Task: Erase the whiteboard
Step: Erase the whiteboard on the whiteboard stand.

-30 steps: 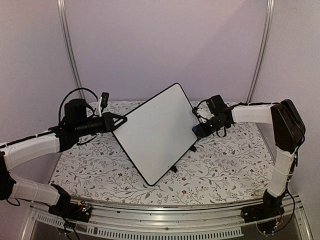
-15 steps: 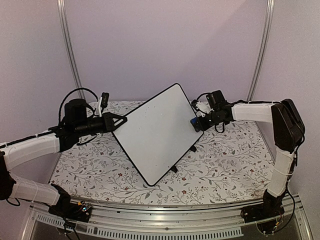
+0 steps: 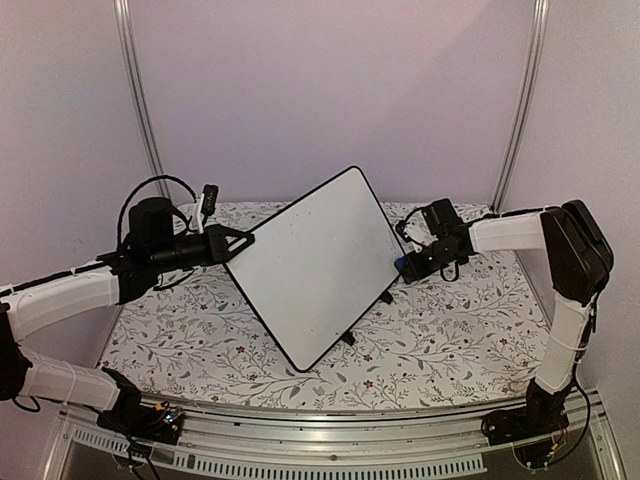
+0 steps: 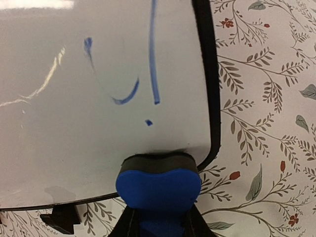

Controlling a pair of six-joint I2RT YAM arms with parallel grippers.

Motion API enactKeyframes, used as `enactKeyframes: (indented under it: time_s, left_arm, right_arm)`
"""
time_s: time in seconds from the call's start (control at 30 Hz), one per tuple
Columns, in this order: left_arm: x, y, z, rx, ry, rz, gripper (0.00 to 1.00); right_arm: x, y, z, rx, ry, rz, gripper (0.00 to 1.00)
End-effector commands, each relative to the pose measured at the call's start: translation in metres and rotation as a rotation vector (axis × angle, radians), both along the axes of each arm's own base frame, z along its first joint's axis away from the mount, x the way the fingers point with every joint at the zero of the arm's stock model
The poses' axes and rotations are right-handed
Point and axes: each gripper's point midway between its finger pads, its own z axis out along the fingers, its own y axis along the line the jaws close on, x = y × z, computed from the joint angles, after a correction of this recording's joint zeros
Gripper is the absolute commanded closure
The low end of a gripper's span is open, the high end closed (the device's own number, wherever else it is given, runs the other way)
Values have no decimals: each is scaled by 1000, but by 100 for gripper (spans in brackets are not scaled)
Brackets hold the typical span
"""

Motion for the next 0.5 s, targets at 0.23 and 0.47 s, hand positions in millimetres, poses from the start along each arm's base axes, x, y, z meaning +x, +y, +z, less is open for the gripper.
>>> enactKeyframes:
  time_s: [0.23,0.47]
  left_arm:
    - [-23,-25,21,-28,-85,-174,100]
    - [-22,-24,21,-25,-84,-171,100]
  right_arm:
    - [48,34,60,89,-133,45,100]
    - [40,33,50,84,-100,51,100]
